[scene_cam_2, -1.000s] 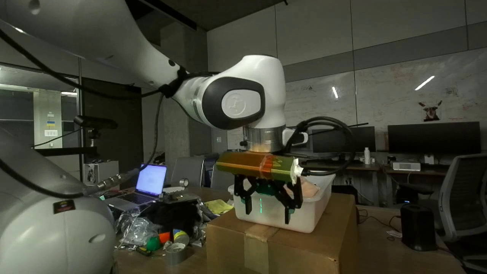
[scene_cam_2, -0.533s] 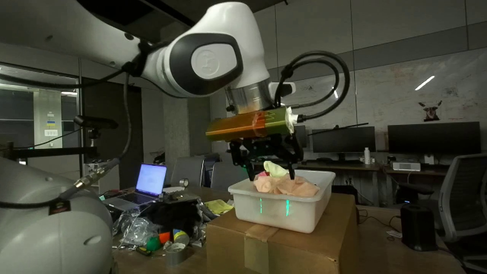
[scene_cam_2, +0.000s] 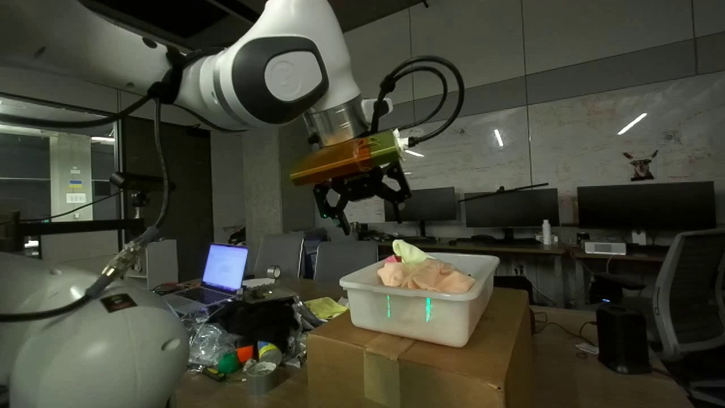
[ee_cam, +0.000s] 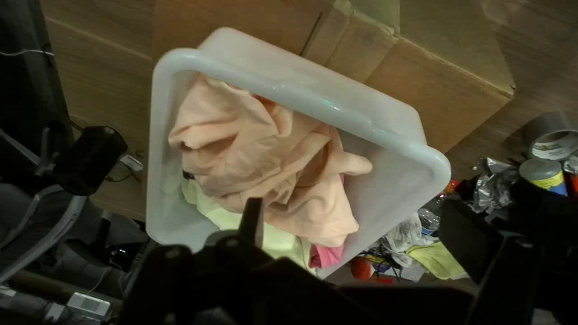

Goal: Pick the clothes in the box and put them on the table

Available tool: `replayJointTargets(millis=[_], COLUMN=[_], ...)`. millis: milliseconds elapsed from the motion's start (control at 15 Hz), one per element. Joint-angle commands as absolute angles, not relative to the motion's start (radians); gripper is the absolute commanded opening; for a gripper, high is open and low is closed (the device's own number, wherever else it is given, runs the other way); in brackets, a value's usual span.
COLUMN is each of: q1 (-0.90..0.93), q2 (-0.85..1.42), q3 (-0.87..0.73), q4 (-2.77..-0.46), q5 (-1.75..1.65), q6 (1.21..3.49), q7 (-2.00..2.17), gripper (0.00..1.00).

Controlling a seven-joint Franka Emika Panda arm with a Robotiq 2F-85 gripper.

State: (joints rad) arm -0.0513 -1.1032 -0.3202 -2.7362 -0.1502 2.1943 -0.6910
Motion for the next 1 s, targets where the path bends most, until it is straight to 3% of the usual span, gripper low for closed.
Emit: replayJointTargets(millis=[0, 400, 933], q1=[0.040, 0.122, 0.088], q2=[-1.000, -0.797, -0.555], q3=[-0.292, -0.259, -0.234], q4=[-2.654, -2.534, -2.421], q5=[-0.119, -0.103, -0.121], q6=[2.231, 2.337, 2.489], q7=[-0.649, -0.552, -0.475], gripper=[1.00, 1.00, 1.00])
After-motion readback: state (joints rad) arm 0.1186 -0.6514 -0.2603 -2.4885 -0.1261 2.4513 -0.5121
